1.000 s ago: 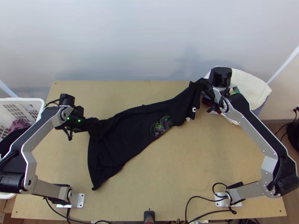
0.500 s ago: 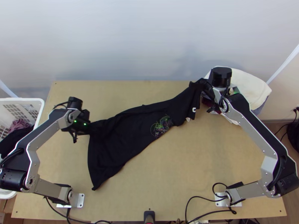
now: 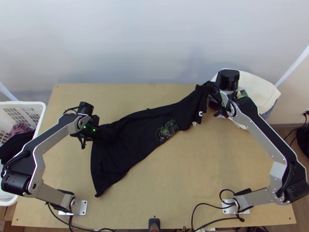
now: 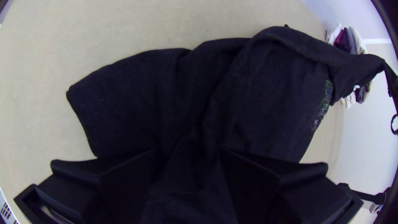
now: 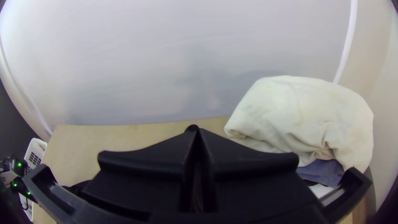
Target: Fold the t-shirt
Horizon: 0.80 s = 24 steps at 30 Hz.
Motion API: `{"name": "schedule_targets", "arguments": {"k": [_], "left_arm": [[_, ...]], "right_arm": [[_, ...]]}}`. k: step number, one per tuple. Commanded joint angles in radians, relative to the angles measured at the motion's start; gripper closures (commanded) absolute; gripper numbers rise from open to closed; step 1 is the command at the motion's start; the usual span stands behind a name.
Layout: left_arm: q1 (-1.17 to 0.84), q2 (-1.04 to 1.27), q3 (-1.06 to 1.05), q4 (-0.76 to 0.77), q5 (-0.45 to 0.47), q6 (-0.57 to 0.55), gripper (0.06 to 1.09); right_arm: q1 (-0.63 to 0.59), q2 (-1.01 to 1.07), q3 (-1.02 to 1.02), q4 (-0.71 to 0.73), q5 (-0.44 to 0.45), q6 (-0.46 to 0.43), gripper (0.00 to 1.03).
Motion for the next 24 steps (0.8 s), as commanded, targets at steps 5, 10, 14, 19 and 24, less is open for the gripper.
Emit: {"name": "schedule_targets", "arguments": {"k": [5,10,14,19,24], "left_arm": [[-0.004,-0.026,-0.067,0.078,-0.01,-0.023,1.04],[0.005,-0.053,-0.083,0.107,-0.01,-0.025,1.04],[0.065,-0.083,-0.023,0.107,-0.011,-0.059,1.04],[0.171,-0.125,0.146,0.107,-0.03,-0.134,1.04],[0.226,-0.165,0.302,0.108,-0.039,-0.191,1.04]], "right_arm": [[0.006,-0.015,-0.028,0.018,0.011,-0.007,1.0],[0.001,-0.024,-0.031,0.018,0.011,-0.007,1.0],[-0.003,-0.029,-0.025,0.018,0.011,-0.011,1.0],[-0.002,-0.043,-0.01,0.018,0.012,-0.045,1.0],[0.033,-0.093,0.016,0.072,0.031,-0.148,1.0]]}}
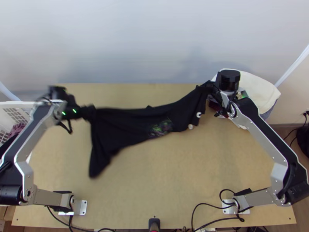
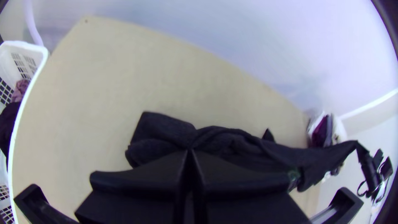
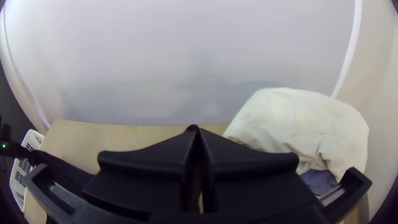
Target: Fold the t-shirt
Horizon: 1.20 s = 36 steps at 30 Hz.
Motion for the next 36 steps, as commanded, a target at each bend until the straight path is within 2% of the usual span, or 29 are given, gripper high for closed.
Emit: {"name": "schedule_targets", "arguments": {"k": [1,4,8,14,16,25,27,36], "left_arm": [[0.025,-0.06,0.106,0.008,-0.012,-0.046,1.04],[0.038,-0.065,0.17,0.008,-0.012,-0.04,1.04],[0.05,-0.087,0.247,0.01,-0.031,-0.037,1.04],[0.05,-0.126,0.328,0.036,-0.084,-0.032,1.04],[0.05,-0.129,0.317,0.018,-0.084,-0.034,1.04],[-0.053,-0.246,-0.042,-0.113,-0.041,-0.017,1.04],[-0.136,-0.291,-0.117,-0.183,-0.038,0.003,1.04],[-0.423,-0.452,-0.399,-0.298,-0.025,0.046,1.04]], "right_arm": [[0.032,-0.075,0.036,0.058,0.032,-0.097,1.0],[0.044,-0.096,0.084,0.095,0.04,-0.148,1.0],[0.047,-0.116,0.173,0.13,0.042,-0.154,1.0],[0.047,-0.164,0.21,0.273,0.04,-0.189,1.0],[0.047,-0.179,0.196,0.257,0.04,-0.188,1.0],[0.059,-0.276,-0.033,0.233,0.04,-0.182,1.0],[0.059,-0.297,-0.066,0.233,0.04,-0.183,1.0],[0.061,-0.326,-0.168,0.233,0.04,-0.183,1.0]]}}
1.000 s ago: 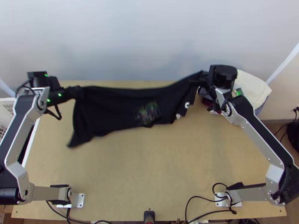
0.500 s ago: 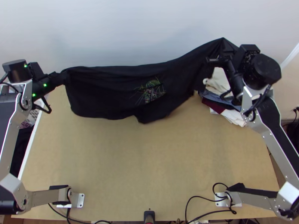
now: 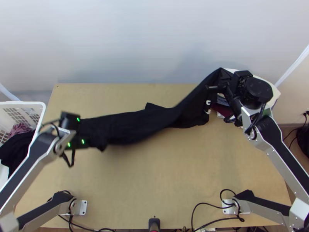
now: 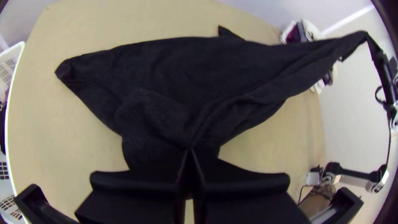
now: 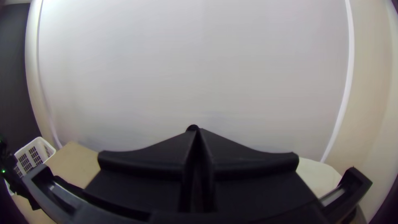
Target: Fold the t-shirt
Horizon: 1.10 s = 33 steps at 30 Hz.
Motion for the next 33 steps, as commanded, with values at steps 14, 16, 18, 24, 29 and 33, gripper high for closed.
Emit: {"name": "schedule_targets", "arguments": {"k": [14,16,18,24,29,33], "left_arm": [[-0.154,0.098,-0.132,0.005,0.007,0.014,0.28],[-0.134,0.092,-0.107,-0.009,0.005,0.026,0.28],[-0.107,0.084,-0.093,-0.03,0.004,0.054,0.28],[-0.107,0.073,-0.115,-0.104,-0.033,0.134,0.28],[-0.156,0.06,-0.17,-0.124,-0.088,0.166,0.47],[-0.196,0.055,-0.193,-0.127,-0.099,0.175,0.5]], "right_arm": [[0.009,-0.012,-0.085,0.024,0.014,-0.003,1.0],[0.009,-0.009,-0.09,0.025,0.014,-0.003,1.0],[0.009,-0.004,-0.09,0.028,0.014,-0.003,1.0],[0.015,0.009,-0.09,0.034,0.014,0.0,1.0],[0.025,0.011,-0.088,0.04,0.014,0.001,1.0],[0.025,0.012,-0.084,0.04,0.014,0.0,1.0]]}}
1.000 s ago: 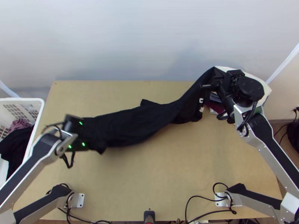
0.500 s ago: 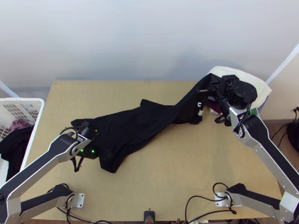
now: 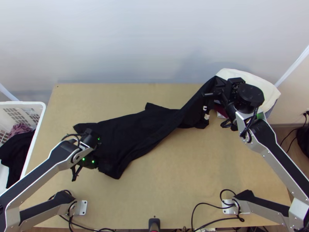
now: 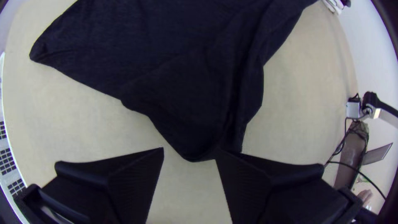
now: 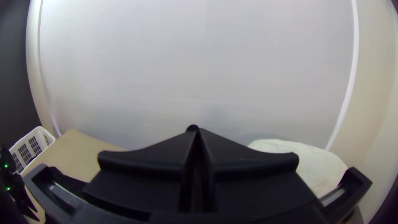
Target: Fold the t-shirt
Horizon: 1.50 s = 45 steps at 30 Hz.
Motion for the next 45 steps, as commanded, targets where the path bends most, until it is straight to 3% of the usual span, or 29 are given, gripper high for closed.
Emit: {"name": "schedule_targets", "arguments": {"k": [1,45], "left_arm": [[-0.034,-0.013,-0.038,-0.015,-0.016,0.022,0.5],[-0.244,0.278,0.063,0.141,-0.044,-0.106,0.5]], "right_arm": [[0.005,0.012,-0.008,0.026,0.014,0.001,1.0],[-0.016,0.011,-0.01,0.028,0.014,-0.001,1.0]]}}
